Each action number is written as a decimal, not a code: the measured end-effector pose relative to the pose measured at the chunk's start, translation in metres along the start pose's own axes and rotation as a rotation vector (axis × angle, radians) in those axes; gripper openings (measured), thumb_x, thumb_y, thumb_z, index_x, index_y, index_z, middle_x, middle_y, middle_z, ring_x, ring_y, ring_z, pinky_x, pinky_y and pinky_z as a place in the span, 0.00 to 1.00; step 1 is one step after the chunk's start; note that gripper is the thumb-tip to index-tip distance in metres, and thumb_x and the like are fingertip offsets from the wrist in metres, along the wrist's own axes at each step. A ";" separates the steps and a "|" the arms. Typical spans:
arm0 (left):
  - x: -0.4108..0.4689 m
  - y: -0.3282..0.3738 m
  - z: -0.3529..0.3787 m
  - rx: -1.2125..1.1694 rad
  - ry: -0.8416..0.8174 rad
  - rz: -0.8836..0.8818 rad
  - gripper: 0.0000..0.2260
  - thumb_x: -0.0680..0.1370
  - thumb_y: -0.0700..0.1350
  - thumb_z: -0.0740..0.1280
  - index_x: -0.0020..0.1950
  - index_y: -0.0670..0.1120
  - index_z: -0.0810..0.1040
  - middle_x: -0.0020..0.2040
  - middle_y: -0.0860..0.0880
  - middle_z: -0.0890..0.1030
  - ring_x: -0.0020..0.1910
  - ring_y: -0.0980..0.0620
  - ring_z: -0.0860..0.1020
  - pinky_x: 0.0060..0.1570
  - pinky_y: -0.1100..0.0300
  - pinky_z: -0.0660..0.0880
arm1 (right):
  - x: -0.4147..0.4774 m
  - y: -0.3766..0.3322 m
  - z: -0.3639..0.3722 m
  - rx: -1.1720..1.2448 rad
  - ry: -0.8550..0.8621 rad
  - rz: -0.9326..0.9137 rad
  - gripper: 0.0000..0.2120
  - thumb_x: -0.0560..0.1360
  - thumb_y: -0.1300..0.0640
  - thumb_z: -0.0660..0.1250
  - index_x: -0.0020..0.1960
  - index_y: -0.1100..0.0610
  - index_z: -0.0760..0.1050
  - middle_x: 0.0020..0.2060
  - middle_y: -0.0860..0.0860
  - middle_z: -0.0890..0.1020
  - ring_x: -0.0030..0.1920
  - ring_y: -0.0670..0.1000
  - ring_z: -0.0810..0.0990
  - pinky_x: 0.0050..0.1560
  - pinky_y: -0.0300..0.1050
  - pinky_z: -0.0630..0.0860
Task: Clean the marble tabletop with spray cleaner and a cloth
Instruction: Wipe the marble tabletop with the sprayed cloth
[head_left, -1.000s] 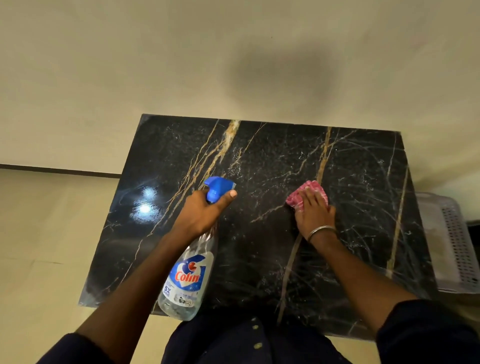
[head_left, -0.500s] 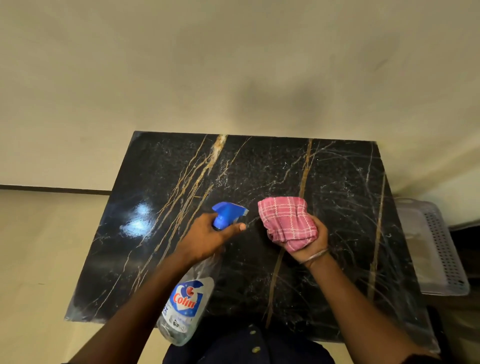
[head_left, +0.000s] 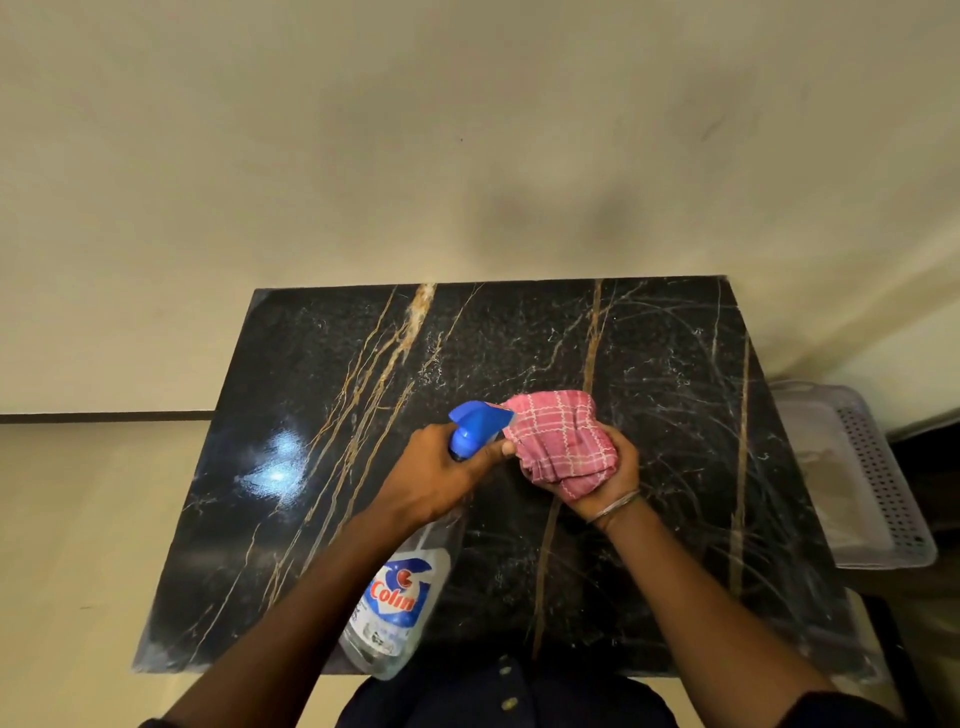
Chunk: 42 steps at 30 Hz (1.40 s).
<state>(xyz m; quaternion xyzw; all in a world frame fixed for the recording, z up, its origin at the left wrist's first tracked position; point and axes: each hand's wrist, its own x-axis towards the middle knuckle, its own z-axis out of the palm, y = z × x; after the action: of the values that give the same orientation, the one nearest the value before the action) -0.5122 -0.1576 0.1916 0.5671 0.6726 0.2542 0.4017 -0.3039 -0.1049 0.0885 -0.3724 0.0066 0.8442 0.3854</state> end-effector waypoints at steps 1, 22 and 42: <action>0.000 -0.001 0.000 0.003 0.021 -0.007 0.20 0.71 0.63 0.68 0.36 0.45 0.75 0.26 0.51 0.74 0.25 0.57 0.72 0.29 0.62 0.70 | -0.001 -0.001 -0.001 0.006 -0.001 0.000 0.56 0.45 0.50 0.84 0.72 0.55 0.71 0.68 0.61 0.75 0.68 0.65 0.71 0.57 0.71 0.72; -0.024 -0.025 -0.011 -0.055 0.236 -0.150 0.15 0.75 0.58 0.68 0.38 0.47 0.74 0.29 0.51 0.76 0.27 0.56 0.75 0.31 0.64 0.71 | 0.019 0.011 0.023 -0.915 0.191 -0.405 0.18 0.74 0.43 0.61 0.49 0.57 0.78 0.42 0.55 0.80 0.43 0.53 0.79 0.43 0.42 0.77; -0.015 -0.079 -0.081 -0.049 0.321 -0.097 0.30 0.70 0.69 0.64 0.45 0.41 0.77 0.32 0.38 0.79 0.31 0.39 0.78 0.35 0.40 0.78 | 0.030 0.126 -0.047 -2.614 -0.534 -0.841 0.31 0.79 0.40 0.54 0.80 0.44 0.51 0.80 0.57 0.50 0.79 0.62 0.47 0.72 0.73 0.49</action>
<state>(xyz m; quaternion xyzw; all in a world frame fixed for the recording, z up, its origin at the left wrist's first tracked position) -0.6230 -0.1811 0.1771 0.4763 0.7482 0.3380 0.3147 -0.3696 -0.1882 0.0009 -0.2619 -0.9588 0.1067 -0.0256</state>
